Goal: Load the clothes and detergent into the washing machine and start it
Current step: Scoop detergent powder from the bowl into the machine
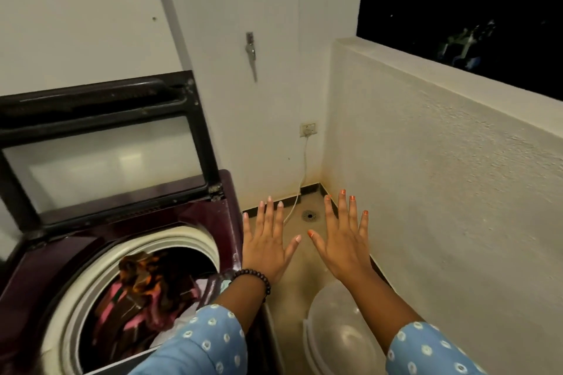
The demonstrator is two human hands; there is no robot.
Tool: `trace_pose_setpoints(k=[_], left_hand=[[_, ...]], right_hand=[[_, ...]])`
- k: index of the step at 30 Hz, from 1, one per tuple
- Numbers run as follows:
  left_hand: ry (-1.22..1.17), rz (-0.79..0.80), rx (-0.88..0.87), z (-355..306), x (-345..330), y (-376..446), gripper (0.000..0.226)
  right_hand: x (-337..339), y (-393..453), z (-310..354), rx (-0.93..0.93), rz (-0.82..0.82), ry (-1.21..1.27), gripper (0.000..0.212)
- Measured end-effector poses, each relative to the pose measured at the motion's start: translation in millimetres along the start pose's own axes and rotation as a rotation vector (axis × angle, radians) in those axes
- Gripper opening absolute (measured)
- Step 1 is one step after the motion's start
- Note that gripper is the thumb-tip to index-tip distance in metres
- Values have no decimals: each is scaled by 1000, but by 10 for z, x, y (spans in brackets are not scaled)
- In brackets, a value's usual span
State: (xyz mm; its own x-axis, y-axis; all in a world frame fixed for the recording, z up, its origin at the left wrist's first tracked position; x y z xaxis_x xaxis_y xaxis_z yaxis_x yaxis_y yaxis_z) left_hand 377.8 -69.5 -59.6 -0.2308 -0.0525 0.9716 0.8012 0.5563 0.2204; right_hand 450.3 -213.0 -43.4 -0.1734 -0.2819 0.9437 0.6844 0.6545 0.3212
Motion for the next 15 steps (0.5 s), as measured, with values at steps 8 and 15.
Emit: trace_pose_setpoints(k=[8,15], left_hand=[[1,5,90,762,7,-10,82],[21,25,209,1638,-28,-83,80]], right_hand=[[-292,234,762,79,60,31,82],[-509,385,1574,192,92,51,82]])
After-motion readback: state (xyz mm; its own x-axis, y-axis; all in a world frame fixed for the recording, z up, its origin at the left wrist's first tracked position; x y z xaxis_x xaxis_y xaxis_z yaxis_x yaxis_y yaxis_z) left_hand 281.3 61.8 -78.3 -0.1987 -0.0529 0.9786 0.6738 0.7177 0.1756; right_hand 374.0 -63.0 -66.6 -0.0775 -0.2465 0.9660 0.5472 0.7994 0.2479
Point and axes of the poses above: each hand's wrist, its own y-axis towards the middle knuckle, its own x-axis out of the back of the hand, z = x × y, the point moved 10 cm from there along y, towards the middle knuckle, and after that the axes turned 15 degrees about x, right-handed, at the moved point
